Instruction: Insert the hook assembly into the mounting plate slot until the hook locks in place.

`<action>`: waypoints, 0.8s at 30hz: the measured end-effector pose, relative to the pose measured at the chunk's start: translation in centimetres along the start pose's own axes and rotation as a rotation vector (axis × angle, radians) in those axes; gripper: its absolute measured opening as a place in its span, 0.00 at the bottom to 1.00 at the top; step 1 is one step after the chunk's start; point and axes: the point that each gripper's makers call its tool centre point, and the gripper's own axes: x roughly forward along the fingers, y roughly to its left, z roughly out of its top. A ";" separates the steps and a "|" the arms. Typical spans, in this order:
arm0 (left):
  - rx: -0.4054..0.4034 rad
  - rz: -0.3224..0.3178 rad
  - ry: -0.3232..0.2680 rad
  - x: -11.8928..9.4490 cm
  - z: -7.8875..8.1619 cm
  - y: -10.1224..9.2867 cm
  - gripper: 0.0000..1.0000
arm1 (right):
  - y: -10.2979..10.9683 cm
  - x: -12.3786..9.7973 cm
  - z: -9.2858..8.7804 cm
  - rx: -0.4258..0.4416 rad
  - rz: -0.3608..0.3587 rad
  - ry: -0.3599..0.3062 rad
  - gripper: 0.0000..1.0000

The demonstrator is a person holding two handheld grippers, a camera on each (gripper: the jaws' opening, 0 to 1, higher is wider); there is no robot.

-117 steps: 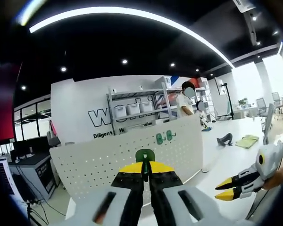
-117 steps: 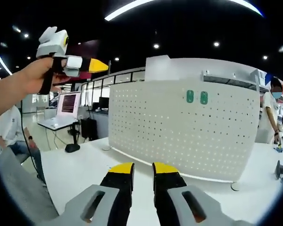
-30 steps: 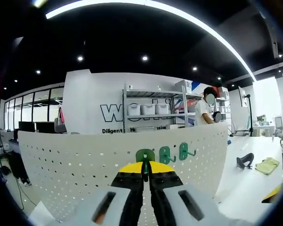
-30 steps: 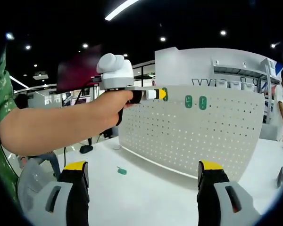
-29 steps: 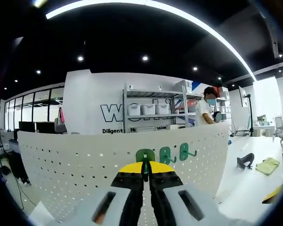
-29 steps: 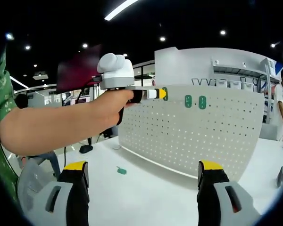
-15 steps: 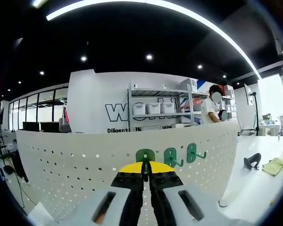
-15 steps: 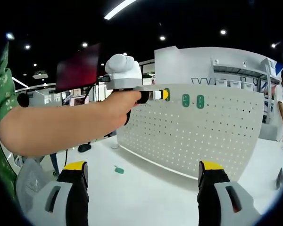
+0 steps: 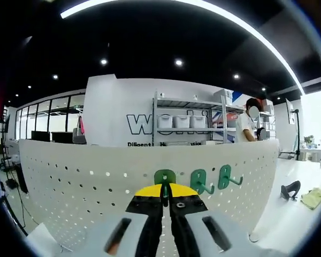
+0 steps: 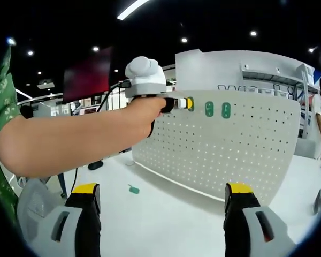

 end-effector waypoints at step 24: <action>0.038 0.071 0.012 0.7 -0.3 -0.1 0.03 | -1.7 -0.5 0.1 -0.018 0.055 -0.007 0.98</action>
